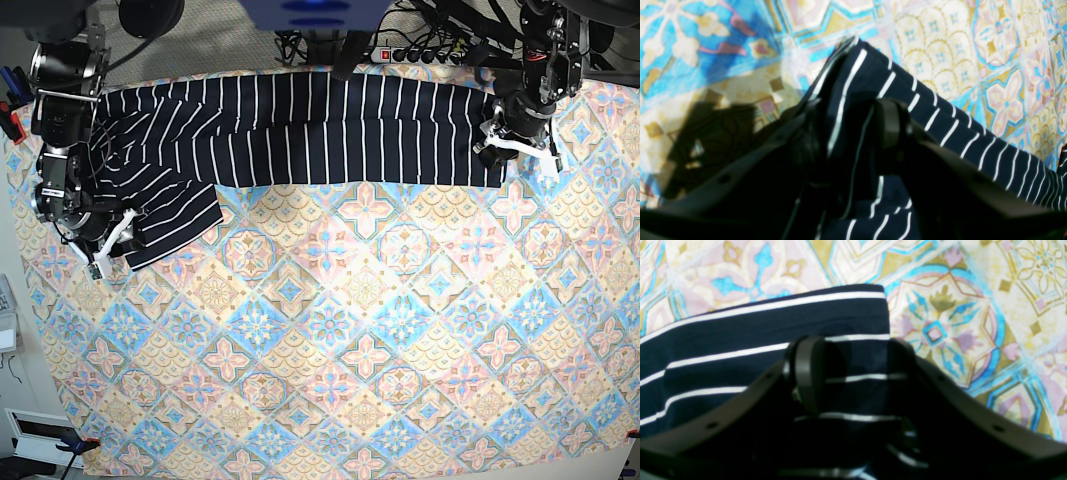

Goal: Fold the T-shirt properly
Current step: 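Tuck the sleeve fabric under with the right gripper while left holds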

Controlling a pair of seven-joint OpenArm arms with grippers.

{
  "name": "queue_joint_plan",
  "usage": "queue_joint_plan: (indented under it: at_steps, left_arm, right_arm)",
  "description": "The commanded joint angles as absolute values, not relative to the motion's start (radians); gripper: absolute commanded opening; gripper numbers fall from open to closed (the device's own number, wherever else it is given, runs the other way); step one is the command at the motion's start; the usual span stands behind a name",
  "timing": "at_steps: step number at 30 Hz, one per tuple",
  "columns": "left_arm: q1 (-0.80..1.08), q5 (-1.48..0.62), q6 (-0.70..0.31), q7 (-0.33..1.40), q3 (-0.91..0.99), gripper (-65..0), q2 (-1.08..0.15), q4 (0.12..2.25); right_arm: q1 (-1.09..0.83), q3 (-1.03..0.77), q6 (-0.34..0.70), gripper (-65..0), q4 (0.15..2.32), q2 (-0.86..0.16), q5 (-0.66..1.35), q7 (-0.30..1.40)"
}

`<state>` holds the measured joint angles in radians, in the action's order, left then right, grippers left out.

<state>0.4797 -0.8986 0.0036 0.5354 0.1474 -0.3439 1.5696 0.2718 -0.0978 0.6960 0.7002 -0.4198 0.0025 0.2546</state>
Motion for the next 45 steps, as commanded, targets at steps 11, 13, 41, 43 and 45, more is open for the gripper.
queue_joint_plan:
  at_steps: [11,13,41,43,45]
  left_arm:
    - [0.479,-0.908,-0.002,0.524,0.153,-43.7,-0.355,1.583]
    - [0.479,-0.908,-0.002,0.524,0.153,-43.7,-0.355,1.583]
    - [0.478,-0.908,-0.002,0.524,0.157,-43.7,-0.355,1.583]
    - [0.478,-0.908,-0.002,0.524,0.157,-43.7,-0.355,1.583]
    - [0.478,-0.908,-0.002,0.524,0.157,-43.7,-0.355,1.583]
  right_arm:
    - [0.32,-0.139,0.687,-36.1,0.642,-0.46,0.008,0.225]
    - [0.334,-0.137,0.691,-36.1,0.598,-0.46,0.008,0.225]
    - [0.321,0.018,0.698,-62.0,0.641,-0.455,0.008,0.32]
    - [0.286,0.013,0.698,-63.0,0.719,-0.455,0.008,0.351]
    - [0.249,0.01,0.698,-63.1,0.829,-0.458,0.013,0.394]
